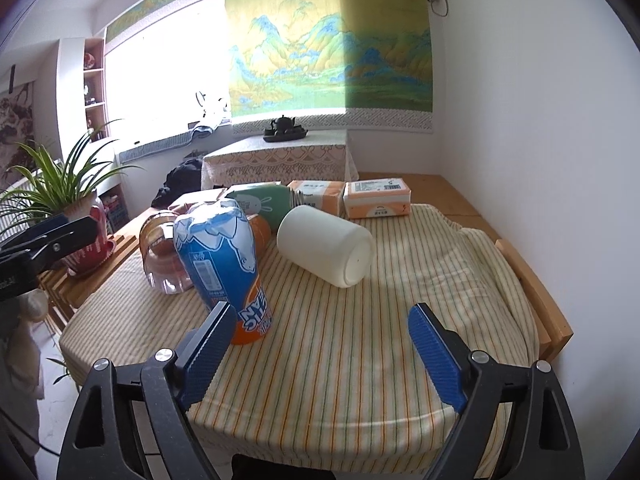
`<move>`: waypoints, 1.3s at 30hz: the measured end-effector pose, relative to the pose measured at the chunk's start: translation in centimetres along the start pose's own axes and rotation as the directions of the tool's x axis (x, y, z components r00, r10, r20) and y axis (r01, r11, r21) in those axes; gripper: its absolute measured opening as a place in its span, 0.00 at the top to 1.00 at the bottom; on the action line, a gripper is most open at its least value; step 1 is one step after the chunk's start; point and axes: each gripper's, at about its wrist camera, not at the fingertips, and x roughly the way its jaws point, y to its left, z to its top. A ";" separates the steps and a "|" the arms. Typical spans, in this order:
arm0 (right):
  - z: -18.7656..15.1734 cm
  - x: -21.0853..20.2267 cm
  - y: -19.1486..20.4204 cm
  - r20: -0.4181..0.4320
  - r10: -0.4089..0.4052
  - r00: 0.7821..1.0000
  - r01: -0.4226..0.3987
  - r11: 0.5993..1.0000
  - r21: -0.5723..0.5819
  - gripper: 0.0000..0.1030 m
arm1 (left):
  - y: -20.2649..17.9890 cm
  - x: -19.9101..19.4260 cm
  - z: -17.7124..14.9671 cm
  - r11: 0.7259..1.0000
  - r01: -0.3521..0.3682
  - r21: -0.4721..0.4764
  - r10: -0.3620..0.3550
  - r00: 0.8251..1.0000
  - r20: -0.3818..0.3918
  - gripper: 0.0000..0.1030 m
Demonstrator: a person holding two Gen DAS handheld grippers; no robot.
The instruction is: Flip cup upside down
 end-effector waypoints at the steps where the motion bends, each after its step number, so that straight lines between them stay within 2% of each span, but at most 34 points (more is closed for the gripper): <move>1: 0.0 -0.1 0.1 0.008 -0.004 1.000 0.004 1.000 0.004 0.16 | 0.2 -0.3 -0.1 1.000 -0.009 -0.008 0.009 1.000 0.005 0.01; 9: 0.2 -1.0 0.4 0.068 -0.050 0.996 0.048 0.998 0.035 0.14 | 0.9 -1.9 -1.2 0.997 -0.078 -0.025 0.079 0.997 0.026 0.01; 18: 0.1 -1.8 0.5 0.119 -0.109 0.987 0.103 0.993 0.053 0.13 | 0.7 -1.8 -2.7 0.987 -0.158 -0.008 0.158 0.987 0.025 0.01; 39: 0.1 -2.3 0.5 0.148 -0.136 0.980 0.126 0.989 0.073 0.12 | 1.5 -0.6 -3.3 0.981 -0.190 -0.040 0.190 0.982 -0.008 0.01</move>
